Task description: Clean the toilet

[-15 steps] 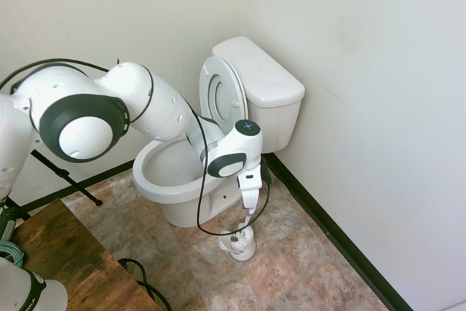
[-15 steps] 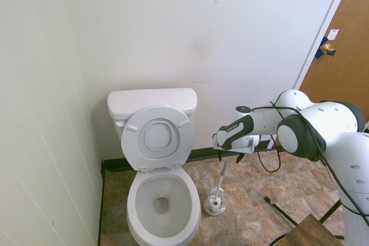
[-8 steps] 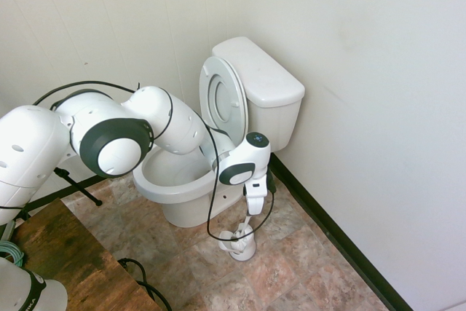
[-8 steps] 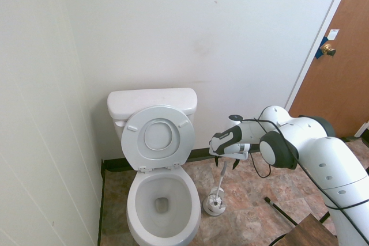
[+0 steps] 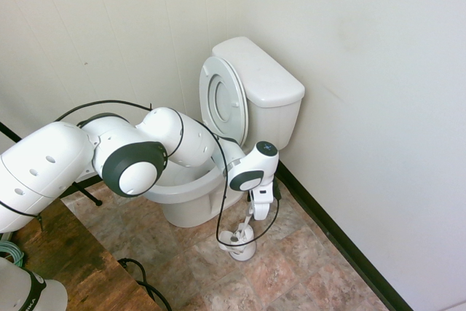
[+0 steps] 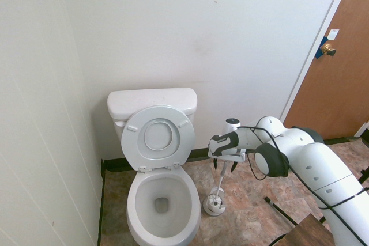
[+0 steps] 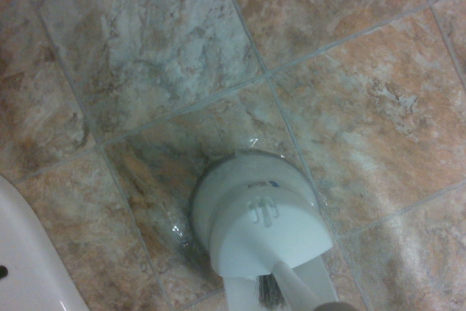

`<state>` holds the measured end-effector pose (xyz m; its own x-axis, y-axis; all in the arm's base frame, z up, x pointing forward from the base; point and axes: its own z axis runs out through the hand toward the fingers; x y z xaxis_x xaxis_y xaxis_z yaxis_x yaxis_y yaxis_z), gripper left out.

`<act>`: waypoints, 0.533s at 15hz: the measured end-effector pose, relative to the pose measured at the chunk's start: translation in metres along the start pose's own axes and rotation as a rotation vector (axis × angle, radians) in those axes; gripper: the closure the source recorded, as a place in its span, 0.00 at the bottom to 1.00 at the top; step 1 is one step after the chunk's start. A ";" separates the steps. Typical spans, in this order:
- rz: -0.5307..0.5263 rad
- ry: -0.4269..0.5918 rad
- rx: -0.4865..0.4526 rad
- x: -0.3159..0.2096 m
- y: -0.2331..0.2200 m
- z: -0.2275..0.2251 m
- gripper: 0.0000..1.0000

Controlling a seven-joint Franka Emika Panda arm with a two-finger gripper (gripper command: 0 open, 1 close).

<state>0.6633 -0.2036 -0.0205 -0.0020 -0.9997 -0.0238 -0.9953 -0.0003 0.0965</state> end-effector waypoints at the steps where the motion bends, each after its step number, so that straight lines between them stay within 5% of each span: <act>1: -0.002 -0.001 -0.001 -0.001 -0.001 0.002 1.00; 8: -0.003 -0.001 0.002 -0.001 -0.003 0.003 1.00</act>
<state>0.6657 -0.2023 -0.0233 0.0011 -0.9997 -0.0254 -0.9955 -0.0035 0.0944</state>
